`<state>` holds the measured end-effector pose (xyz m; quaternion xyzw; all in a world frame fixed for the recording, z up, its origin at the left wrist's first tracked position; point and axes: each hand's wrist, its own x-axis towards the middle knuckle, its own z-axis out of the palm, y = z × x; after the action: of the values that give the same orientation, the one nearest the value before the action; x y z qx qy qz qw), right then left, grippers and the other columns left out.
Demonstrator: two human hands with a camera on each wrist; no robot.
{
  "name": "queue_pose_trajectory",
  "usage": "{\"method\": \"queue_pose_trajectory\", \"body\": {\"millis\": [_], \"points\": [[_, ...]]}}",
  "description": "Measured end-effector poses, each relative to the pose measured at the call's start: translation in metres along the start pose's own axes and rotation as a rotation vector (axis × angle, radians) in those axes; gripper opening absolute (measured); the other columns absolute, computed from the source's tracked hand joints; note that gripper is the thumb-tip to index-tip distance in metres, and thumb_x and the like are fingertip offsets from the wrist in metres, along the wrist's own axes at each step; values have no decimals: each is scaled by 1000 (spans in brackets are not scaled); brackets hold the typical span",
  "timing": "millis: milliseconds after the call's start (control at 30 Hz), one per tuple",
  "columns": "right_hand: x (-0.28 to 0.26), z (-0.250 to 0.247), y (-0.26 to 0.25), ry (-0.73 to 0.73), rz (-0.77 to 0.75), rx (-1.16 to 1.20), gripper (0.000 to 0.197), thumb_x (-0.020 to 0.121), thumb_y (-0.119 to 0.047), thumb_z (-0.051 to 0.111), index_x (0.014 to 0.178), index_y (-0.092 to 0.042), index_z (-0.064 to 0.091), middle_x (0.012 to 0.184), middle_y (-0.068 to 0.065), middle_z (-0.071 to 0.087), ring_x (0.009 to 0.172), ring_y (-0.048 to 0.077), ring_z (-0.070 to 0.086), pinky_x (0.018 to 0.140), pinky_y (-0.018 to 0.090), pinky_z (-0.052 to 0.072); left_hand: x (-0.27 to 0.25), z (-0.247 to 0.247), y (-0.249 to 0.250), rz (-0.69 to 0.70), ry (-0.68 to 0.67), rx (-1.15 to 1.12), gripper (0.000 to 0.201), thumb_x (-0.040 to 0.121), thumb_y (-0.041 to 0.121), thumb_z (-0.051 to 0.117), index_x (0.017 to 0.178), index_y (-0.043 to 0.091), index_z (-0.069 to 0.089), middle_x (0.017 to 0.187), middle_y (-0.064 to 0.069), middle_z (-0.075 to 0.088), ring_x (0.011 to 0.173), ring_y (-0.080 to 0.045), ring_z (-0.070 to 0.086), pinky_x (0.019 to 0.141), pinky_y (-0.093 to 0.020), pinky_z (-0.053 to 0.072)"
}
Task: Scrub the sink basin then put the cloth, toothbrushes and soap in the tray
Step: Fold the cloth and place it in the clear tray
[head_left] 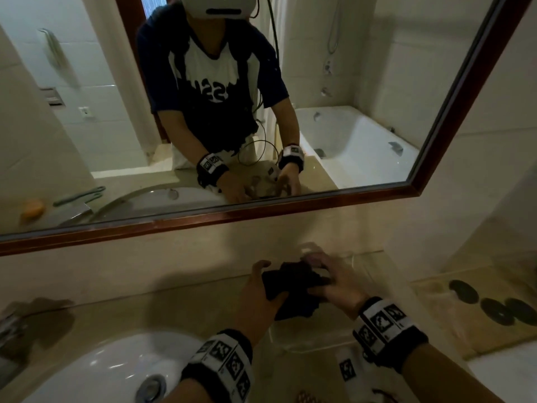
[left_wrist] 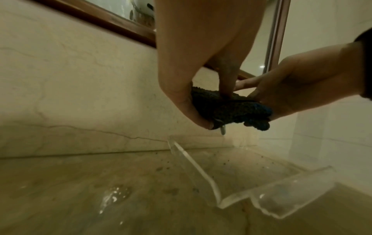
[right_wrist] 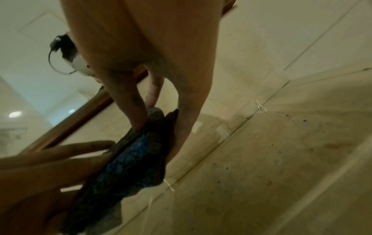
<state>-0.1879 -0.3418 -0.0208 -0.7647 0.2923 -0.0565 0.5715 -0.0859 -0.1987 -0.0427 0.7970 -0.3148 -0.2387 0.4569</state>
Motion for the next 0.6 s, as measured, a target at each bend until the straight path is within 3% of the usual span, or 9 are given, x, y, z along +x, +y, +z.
{"method": "queue_pose_trajectory", "body": {"millis": [67, 100, 167, 200, 300, 400, 600], "points": [[8, 3, 11, 4, -19, -114, 48, 79, 13, 62, 123, -3, 52, 117, 6, 50, 109, 13, 47, 73, -1, 46, 5, 6, -8, -7, -43, 93, 55, 86, 18, 67, 132, 13, 38, 119, -5, 58, 105, -20, 61, 83, -19, 48], [11, 6, 16, 13, -11, -141, 45, 79, 9, 64, 120, -6, 54, 123, 9, 51, 112, 17, 50, 83, 5, 48, 5, 8, -11, -21, -81, 158, 54, 87, 21, 67, 133, 13, 40, 124, -4, 56, 111, -20, 59, 85, -18, 46], [14, 12, 26, 14, 36, -189, 36, 78, 1, 65, 109, -18, 57, 125, 13, 52, 115, 29, 53, 98, 36, 50, 4, 12, -19, -44, -159, 269, 57, 87, 29, 65, 136, 19, 39, 133, -2, 51, 118, -20, 55, 94, -23, 48], [14, 15, 29, 1, 52, -229, 34, 78, -1, 64, 105, -20, 57, 123, 13, 52, 116, 32, 53, 100, 42, 48, 2, 13, -22, -54, -203, 328, 58, 87, 32, 64, 138, 21, 38, 138, -1, 46, 121, -20, 53, 98, -27, 48], [12, 23, 39, -92, 86, -387, 37, 86, -5, 58, 122, -15, 55, 128, 15, 49, 121, 31, 49, 106, 37, 42, -3, 16, -25, -60, -273, 569, 58, 91, 36, 58, 143, 25, 34, 154, 2, 22, 132, -25, 40, 112, -34, 37], [8, 28, 44, -136, 93, -520, 39, 90, -13, 56, 129, -15, 54, 131, 13, 49, 122, 28, 48, 107, 31, 39, -9, 14, -18, 90, -205, 830, 55, 92, 39, 52, 143, 27, 35, 160, 5, 1, 144, -27, 18, 120, -40, 17], [2, 25, 41, -140, 45, -758, 48, 89, -20, 57, 136, -23, 48, 147, 7, 31, 128, 28, 41, 107, 34, 41, -14, 10, -23, 167, -205, 904, 51, 95, 37, 47, 144, 27, 36, 157, 3, 19, 142, -21, 23, 119, -36, 13]]}}
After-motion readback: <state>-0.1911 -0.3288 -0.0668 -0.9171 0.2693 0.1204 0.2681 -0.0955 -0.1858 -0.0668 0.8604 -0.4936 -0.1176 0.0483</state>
